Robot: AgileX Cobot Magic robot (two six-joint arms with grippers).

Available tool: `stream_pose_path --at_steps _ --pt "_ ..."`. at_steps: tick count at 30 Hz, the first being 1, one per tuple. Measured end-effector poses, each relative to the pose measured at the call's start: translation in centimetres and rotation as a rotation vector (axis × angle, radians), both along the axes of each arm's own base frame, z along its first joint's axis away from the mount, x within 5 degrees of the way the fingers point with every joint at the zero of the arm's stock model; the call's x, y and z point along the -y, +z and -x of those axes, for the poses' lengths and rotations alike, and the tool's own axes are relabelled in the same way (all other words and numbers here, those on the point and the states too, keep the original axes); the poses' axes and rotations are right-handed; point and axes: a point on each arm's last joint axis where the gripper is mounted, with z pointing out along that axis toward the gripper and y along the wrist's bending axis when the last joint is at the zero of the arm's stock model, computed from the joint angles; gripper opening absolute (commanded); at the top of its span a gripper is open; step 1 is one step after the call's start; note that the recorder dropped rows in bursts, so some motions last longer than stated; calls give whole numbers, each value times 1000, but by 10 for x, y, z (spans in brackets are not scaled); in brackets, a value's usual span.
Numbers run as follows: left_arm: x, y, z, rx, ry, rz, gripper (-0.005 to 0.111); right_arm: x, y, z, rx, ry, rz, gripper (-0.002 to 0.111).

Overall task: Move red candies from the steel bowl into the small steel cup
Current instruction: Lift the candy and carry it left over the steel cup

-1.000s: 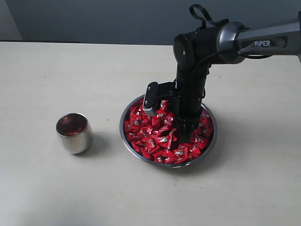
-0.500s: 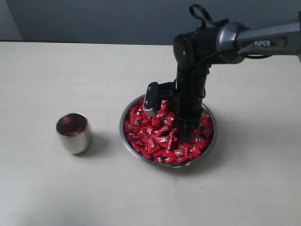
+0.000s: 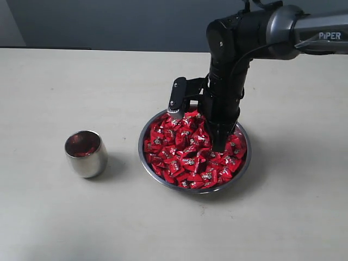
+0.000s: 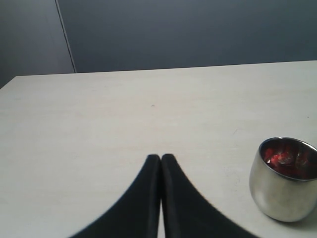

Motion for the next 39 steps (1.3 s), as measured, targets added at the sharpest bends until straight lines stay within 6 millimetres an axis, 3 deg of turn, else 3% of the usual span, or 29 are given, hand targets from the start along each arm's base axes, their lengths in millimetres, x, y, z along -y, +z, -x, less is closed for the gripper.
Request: stream_pose_path --at_steps 8,18,27,39 --pt "0 0 0 0 0 0 0 0 21 3 36 -58 -54 4" --pt "0 0 0 0 0 0 0 -10 28 6 -12 -132 -170 -1" --pt "0 0 0 0 0 0 0 -26 62 -7 21 -75 -254 -1" --pt "0 0 0 0 0 0 0 -55 69 -30 -4 29 -312 -1"
